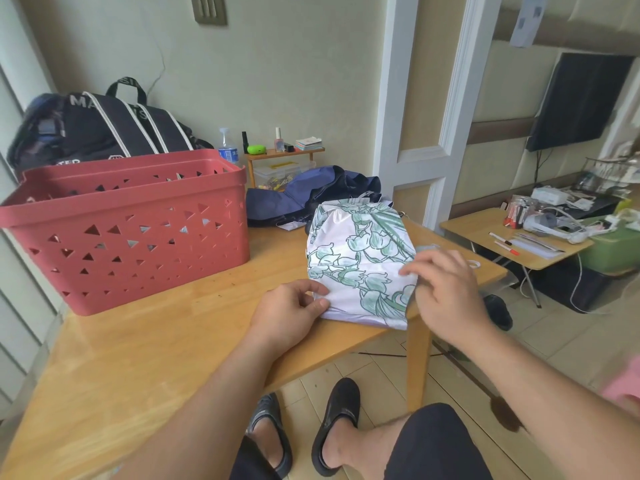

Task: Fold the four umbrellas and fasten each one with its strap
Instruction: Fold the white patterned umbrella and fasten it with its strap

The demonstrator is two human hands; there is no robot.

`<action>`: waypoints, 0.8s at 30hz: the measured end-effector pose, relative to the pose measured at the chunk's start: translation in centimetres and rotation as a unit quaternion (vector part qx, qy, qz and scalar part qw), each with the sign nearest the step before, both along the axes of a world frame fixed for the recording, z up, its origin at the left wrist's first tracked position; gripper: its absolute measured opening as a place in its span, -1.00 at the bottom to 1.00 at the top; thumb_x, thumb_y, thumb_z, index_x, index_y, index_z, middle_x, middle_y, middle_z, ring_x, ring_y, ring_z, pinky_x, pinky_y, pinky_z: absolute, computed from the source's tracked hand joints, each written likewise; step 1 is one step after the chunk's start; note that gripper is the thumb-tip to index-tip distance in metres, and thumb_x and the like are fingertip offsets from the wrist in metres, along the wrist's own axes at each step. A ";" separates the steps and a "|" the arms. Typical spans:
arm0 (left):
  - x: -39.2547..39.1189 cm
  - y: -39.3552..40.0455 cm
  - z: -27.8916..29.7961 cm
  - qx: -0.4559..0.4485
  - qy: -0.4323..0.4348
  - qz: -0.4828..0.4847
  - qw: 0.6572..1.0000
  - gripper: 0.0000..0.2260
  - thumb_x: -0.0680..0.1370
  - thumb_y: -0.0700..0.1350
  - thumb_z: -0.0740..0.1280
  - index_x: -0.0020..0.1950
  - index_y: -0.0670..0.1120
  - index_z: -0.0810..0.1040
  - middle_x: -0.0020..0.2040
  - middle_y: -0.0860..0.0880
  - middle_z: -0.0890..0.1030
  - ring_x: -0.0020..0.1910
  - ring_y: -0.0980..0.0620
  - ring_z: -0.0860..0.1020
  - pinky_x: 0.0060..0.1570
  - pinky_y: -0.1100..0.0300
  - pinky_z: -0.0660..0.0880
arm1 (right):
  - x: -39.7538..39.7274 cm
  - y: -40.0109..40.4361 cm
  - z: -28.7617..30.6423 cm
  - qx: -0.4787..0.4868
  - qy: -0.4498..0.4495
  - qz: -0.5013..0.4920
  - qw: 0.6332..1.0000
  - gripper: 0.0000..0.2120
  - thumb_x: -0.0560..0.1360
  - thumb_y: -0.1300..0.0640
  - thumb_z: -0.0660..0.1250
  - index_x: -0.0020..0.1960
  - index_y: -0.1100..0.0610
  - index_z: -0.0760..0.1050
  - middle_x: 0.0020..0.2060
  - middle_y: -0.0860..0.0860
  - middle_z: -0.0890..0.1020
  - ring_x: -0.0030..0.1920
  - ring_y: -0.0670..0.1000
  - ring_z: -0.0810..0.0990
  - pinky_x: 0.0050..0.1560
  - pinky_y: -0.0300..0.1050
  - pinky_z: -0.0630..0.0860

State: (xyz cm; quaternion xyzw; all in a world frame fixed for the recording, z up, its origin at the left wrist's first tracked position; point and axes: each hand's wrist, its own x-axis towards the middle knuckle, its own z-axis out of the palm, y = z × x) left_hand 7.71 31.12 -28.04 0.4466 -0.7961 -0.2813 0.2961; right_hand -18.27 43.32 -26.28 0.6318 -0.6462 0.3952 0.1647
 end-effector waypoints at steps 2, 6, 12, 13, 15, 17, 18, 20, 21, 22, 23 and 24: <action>-0.1 0.3 0.1 -0.008 -0.020 0.000 1.000 -0.90 0.58 0.15 0.42 0.07 0.25 0.66 -0.16 0.13 0.64 -0.09 0.09 0.61 0.02 0.15 0.55 | 0.3 -1.7 1.7 0.115 0.014 0.036 0.993 -0.63 0.56 0.24 0.19 0.24 0.01 0.64 0.17 -0.08 0.60 0.24 0.04 0.47 0.24 0.03 0.40; -0.4 0.7 0.3 -0.043 -0.090 0.002 0.995 -0.82 0.57 0.23 0.39 0.13 0.26 0.65 -0.14 0.20 0.63 -0.03 0.09 0.62 0.05 0.12 0.57 | -0.6 -6.2 1.6 0.375 0.138 -0.013 0.917 -0.61 0.69 -0.19 0.06 0.47 -0.22 0.43 0.41 -0.18 0.43 0.45 0.02 0.30 0.40 0.19 0.30; -1.4 0.3 0.8 -0.049 -0.192 0.021 0.980 -0.66 0.49 0.27 0.31 0.26 0.31 0.58 0.09 0.07 0.45 0.24 -0.05 0.48 0.31 0.03 0.46 | -1.4 -7.8 0.4 0.429 0.084 -0.013 0.899 -0.45 0.68 -0.28 0.03 0.63 -0.14 0.20 0.56 -0.09 0.19 0.58 0.06 0.07 0.54 0.22 0.17; -1.7 0.3 1.4 -0.042 -0.216 0.026 0.975 -0.61 0.47 0.26 0.33 0.30 0.31 0.54 0.15 0.03 0.42 0.30 -0.09 0.42 0.36 0.01 0.41 | -1.3 -7.6 0.1 0.434 0.088 -0.012 0.896 -0.44 0.68 -0.28 0.00 0.64 -0.14 0.16 0.56 -0.08 0.17 0.58 0.05 0.05 0.55 0.22 0.14; -3.0 0.0 2.8 -0.087 -0.232 0.023 0.969 -0.54 0.48 0.17 0.34 0.40 0.26 0.48 0.29 -0.02 0.40 0.36 -0.13 0.33 0.41 -0.01 0.35 | -1.2 -7.2 -0.4 0.442 0.096 -0.012 0.892 -0.42 0.69 -0.29 -0.07 0.66 -0.13 0.08 0.59 -0.08 0.12 0.60 0.03 0.01 0.57 0.24 0.08; -5.2 -0.4 3.8 -0.158 -0.177 -0.036 0.971 -0.57 0.53 -0.06 0.30 0.42 0.13 0.53 0.37 -0.02 0.44 0.38 -0.12 0.38 0.40 0.01 0.37 | -1.0 -7.0 -0.5 0.447 0.094 -0.016 0.890 -0.40 0.69 -0.29 -0.09 0.68 -0.12 0.01 0.61 -0.10 0.06 0.62 0.02 -0.06 0.57 0.30 0.01; -6.4 -0.6 3.9 -0.169 -0.169 -0.071 0.968 -0.58 0.56 -0.13 0.26 0.41 0.07 0.55 0.39 -0.02 0.48 0.37 -0.12 0.44 0.37 -0.01 0.42 | -0.9 -7.0 -0.4 0.448 0.091 -0.019 0.889 -0.39 0.69 -0.29 -0.08 0.68 -0.13 -0.01 0.62 -0.11 0.03 0.63 0.01 -0.09 0.57 0.33 -0.03; -7.9 -1.3 3.3 -0.144 -0.230 -0.119 0.955 -0.62 0.65 -0.08 0.18 0.46 0.02 0.49 0.43 -0.06 0.47 0.42 -0.15 0.45 0.35 -0.08 0.45 | -0.8 -6.8 -0.2 0.458 0.077 -0.023 0.885 -0.34 0.67 -0.34 -0.07 0.69 -0.14 -0.10 0.66 -0.15 -0.05 0.65 0.03 -0.17 0.56 0.41 -0.11; -8.2 -1.7 2.7 -0.127 -0.295 -0.135 0.937 -0.59 0.70 0.03 0.12 0.54 0.04 0.39 0.53 -0.06 0.38 0.52 -0.16 0.35 0.44 -0.14 0.37 | -0.8 -6.6 -0.1 0.473 0.072 -0.027 0.878 -0.30 0.65 -0.38 -0.08 0.69 -0.15 -0.17 0.67 -0.17 -0.13 0.66 0.06 -0.22 0.55 0.44 -0.16; -8.3 -2.0 2.1 -0.102 -0.362 -0.144 0.915 -0.52 0.72 0.15 0.02 0.64 0.08 0.22 0.64 -0.03 0.21 0.64 -0.13 0.17 0.54 -0.20 0.20 | -0.9 -6.2 0.1 0.493 0.069 -0.033 0.867 -0.26 0.63 -0.43 -0.11 0.68 -0.16 -0.24 0.66 -0.20 -0.21 0.66 0.12 -0.28 0.53 0.46 -0.21; -8.1 -2.3 1.7 -0.072 -0.408 -0.147 0.898 -0.44 0.71 0.27 -0.07 0.69 0.15 0.03 0.71 0.05 0.00 0.69 -0.06 -0.04 0.60 -0.25 0.00 | -1.1 -5.9 0.3 0.513 0.069 -0.039 0.855 -0.23 0.61 -0.46 -0.12 0.68 -0.15 -0.27 0.65 -0.21 -0.26 0.65 0.17 -0.31 0.52 0.47 -0.24; -7.9 -2.4 1.5 -0.051 -0.430 -0.146 0.889 -0.39 0.67 0.36 -0.12 0.69 0.21 -0.12 0.71 0.12 -0.16 0.68 0.00 -0.19 0.61 -0.26 -0.14 | -1.3 -5.6 0.5 0.526 0.070 -0.045 0.846 -0.21 0.60 -0.48 -0.12 0.68 -0.14 -0.25 0.64 -0.21 -0.28 0.65 0.19 -0.32 0.51 0.49 -0.24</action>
